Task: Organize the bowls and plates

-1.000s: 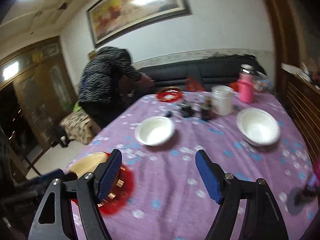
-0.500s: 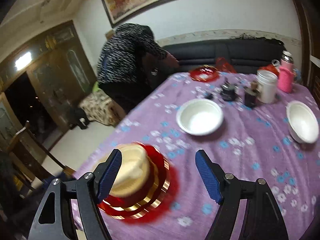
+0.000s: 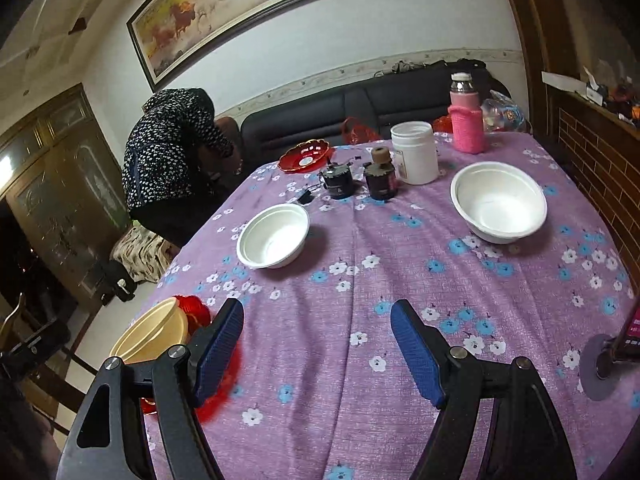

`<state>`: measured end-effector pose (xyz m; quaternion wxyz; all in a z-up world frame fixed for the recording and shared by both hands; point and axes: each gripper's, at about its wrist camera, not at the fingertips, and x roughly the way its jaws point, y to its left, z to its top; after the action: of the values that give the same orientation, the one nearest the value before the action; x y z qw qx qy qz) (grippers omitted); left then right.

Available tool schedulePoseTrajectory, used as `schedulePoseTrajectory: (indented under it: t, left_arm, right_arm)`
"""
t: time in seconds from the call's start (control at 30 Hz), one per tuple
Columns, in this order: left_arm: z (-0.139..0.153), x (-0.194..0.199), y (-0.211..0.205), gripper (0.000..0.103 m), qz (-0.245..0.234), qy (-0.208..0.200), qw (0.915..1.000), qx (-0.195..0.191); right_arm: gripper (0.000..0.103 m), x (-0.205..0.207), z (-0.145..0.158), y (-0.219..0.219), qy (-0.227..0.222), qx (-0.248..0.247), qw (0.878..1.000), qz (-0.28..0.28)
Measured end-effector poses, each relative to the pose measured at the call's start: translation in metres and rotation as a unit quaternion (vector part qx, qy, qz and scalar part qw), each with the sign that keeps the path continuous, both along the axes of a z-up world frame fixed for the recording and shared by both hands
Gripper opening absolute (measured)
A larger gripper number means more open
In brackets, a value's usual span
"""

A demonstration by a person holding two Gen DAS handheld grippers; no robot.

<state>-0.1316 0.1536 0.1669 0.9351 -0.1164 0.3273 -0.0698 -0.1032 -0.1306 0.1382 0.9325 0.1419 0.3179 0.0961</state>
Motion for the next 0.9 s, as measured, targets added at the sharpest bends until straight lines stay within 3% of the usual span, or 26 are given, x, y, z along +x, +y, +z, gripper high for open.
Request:
schedulePoseTrajectory:
  t: [0.4, 0.6, 0.9]
  left_arm:
    - [-0.032, 0.024, -0.033, 0.086, -0.016, 0.047, 0.9985, 0.025]
    - [-0.034, 0.034, -0.038, 0.086, -0.012, 0.046, 0.998, 0.041]
    - [-0.02, 0.078, -0.027, 0.086, 0.041, 0.034, 0.9969, 0.059]
  right_arm:
    - [0.08, 0.048, -0.023, 0.007, 0.005, 0.029, 0.999, 0.012]
    - [0.08, 0.074, -0.04, 0.007, -0.021, -0.004, 1.0, -0.022]
    - [0.08, 0.09, -0.072, -0.023, 0.01, 0.02, 0.999, -0.038]
